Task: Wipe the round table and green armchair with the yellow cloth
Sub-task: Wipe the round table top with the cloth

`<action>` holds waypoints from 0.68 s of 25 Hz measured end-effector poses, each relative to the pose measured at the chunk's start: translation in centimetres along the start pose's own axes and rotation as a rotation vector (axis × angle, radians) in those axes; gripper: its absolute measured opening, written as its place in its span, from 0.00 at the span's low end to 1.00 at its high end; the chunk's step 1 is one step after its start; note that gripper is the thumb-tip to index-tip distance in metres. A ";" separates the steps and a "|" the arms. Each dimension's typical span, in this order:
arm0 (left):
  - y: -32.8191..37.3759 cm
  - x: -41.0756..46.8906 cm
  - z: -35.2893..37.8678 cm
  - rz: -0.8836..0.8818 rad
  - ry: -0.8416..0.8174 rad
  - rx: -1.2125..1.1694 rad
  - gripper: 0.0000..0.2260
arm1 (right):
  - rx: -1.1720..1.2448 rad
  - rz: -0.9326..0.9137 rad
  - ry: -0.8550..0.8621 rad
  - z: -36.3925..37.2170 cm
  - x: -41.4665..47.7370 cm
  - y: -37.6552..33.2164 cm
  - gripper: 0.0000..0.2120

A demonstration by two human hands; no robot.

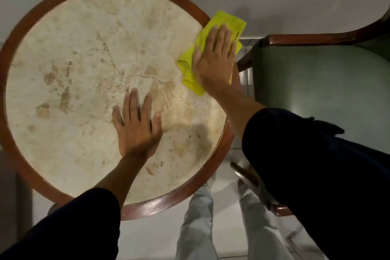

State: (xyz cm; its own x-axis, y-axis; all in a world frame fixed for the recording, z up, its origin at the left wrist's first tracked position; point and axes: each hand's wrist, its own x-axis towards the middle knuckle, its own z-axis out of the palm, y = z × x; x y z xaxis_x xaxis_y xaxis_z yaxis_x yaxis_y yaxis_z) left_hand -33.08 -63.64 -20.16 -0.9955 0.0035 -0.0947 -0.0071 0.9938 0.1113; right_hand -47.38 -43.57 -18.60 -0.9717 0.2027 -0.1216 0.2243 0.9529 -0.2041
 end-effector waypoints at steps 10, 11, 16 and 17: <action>2.7 0.3 -2.5 -0.129 0.050 -0.187 0.25 | 0.027 -0.962 -0.181 -0.4 -17.5 10.4 0.30; 3.6 0.3 -3.1 -0.117 0.025 -0.223 0.28 | 0.027 -0.938 -0.164 -0.9 -17.6 11.4 0.31; 9.8 0.1 -4.8 -0.012 -0.248 -0.613 0.38 | 0.914 0.535 -0.383 -3.6 -21.5 11.7 0.42; 10.6 0.3 -5.1 0.021 -0.308 -0.639 0.38 | 1.226 0.713 -0.527 -3.7 -22.9 11.6 0.35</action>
State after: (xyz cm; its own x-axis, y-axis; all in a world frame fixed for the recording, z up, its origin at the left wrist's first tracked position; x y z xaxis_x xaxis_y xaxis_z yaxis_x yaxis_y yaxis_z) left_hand -33.96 -53.70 -14.00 -0.9248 0.1467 -0.3510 -0.1364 0.7334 0.6660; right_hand -22.84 -36.34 -14.61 -0.5589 0.1724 -0.8111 0.8026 -0.1332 -0.5814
